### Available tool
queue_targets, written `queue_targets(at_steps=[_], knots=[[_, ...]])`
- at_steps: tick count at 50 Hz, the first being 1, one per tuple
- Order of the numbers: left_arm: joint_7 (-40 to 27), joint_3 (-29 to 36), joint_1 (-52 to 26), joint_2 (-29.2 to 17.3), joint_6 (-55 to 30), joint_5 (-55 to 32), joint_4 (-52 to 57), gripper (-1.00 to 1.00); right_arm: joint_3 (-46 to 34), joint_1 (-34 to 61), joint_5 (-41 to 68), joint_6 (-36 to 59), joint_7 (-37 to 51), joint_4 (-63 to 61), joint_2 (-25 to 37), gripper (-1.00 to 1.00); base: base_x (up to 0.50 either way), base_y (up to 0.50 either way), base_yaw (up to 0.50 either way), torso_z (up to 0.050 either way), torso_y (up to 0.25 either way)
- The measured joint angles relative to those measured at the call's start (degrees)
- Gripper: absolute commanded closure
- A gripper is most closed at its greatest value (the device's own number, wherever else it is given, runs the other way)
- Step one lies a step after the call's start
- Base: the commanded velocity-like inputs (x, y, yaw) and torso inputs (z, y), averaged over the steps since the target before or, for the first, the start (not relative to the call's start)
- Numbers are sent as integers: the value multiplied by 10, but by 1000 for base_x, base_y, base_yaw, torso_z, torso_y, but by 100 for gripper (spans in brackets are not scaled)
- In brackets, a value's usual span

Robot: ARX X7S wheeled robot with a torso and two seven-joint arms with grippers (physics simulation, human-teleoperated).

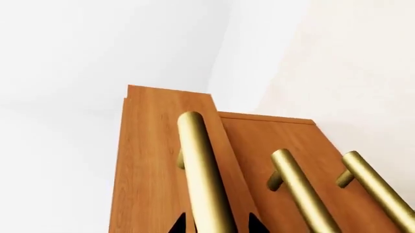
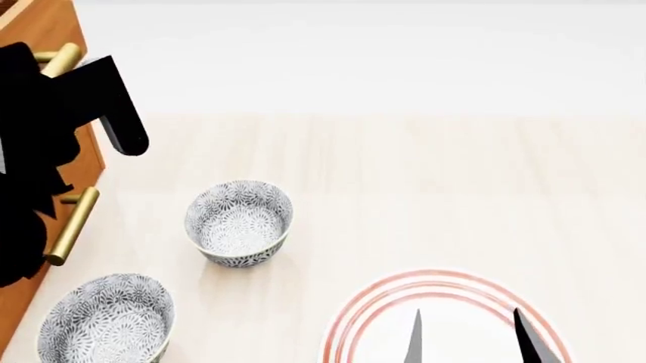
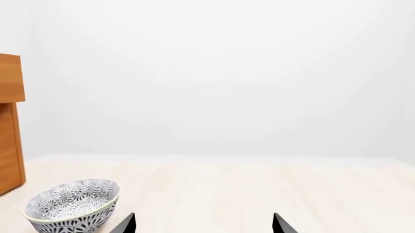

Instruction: Open the top drawer of the cabinet.

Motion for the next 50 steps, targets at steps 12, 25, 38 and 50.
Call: queue_targets(at_steps=[12, 25, 38, 50], knots=[[26, 17, 13, -4, -12, 20, 48, 100, 0, -2, 3, -1, 1, -3, 2, -100, -9, 0, 5, 0, 9], [43, 28, 17, -6, -25, 25, 77, 100, 1, -3, 6, -3, 3, -5, 4, -100, -9, 0, 4, 2, 8], [115, 51, 14, -41, -78, 41, 197, -100, 0, -5, 8, -4, 5, -6, 6, -100, -1, 0, 1, 1, 4], [214, 84, -16, -95, -115, 120, 416, -100, -1, -6, 9, -7, 6, -4, 8, -100, 0, 0, 0, 1, 2]])
